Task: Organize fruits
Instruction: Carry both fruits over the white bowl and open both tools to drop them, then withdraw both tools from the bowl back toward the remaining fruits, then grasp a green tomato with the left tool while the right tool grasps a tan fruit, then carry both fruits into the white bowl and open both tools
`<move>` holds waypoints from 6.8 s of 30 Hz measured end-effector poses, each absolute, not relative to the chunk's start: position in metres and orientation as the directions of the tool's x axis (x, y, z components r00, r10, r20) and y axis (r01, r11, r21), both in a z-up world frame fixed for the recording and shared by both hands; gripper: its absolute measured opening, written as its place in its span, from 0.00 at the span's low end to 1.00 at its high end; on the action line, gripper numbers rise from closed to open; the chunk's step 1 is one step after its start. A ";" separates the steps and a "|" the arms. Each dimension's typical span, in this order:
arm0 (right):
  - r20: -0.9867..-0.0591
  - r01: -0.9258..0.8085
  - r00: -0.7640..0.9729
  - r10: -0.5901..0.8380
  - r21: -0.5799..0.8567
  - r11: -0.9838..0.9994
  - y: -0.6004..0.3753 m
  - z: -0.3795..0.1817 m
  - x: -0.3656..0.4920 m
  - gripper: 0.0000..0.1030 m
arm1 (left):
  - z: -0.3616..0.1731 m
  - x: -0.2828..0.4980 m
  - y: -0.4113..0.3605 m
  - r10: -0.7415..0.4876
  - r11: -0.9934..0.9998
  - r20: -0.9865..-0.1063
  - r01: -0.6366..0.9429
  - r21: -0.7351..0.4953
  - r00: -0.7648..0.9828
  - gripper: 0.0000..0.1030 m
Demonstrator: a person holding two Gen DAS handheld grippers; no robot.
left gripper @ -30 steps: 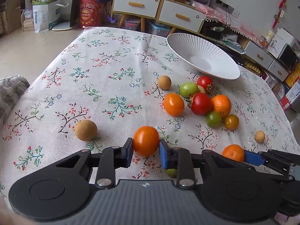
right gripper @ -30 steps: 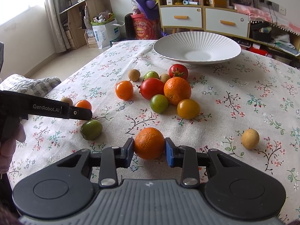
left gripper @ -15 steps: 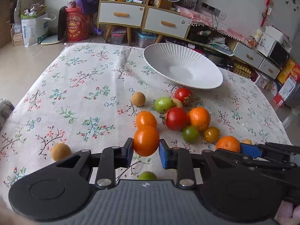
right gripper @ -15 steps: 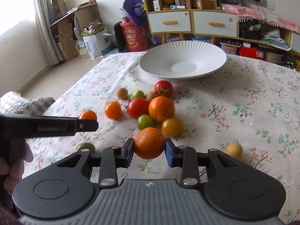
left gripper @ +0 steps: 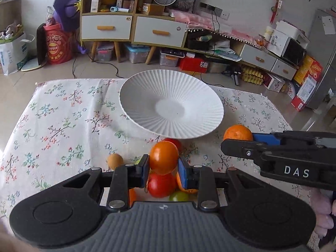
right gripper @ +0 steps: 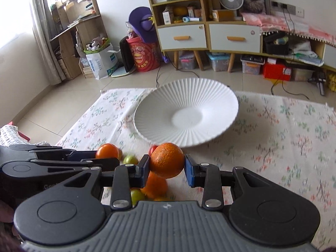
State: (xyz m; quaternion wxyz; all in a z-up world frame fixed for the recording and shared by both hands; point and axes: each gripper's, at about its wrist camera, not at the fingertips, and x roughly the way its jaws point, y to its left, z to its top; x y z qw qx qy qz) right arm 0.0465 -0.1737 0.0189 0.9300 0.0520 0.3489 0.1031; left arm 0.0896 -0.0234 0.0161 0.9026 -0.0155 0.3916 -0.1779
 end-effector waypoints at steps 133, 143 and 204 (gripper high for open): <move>-0.734 -0.184 0.662 0.153 0.039 0.982 -0.200 -0.048 -0.021 0.72 | -0.048 0.001 0.025 -0.316 0.894 -0.793 0.443 -0.064 0.521 0.62; -0.722 -0.184 0.677 0.145 0.025 0.983 -0.202 -0.047 -0.017 0.51 | -0.047 0.001 0.026 -0.317 0.898 -0.780 0.436 -0.064 0.540 0.37; -0.601 -0.178 0.777 0.186 0.074 0.981 -0.181 0.016 0.041 0.22 | -0.002 0.060 -0.025 -0.347 0.894 -0.670 0.447 -0.025 0.656 0.19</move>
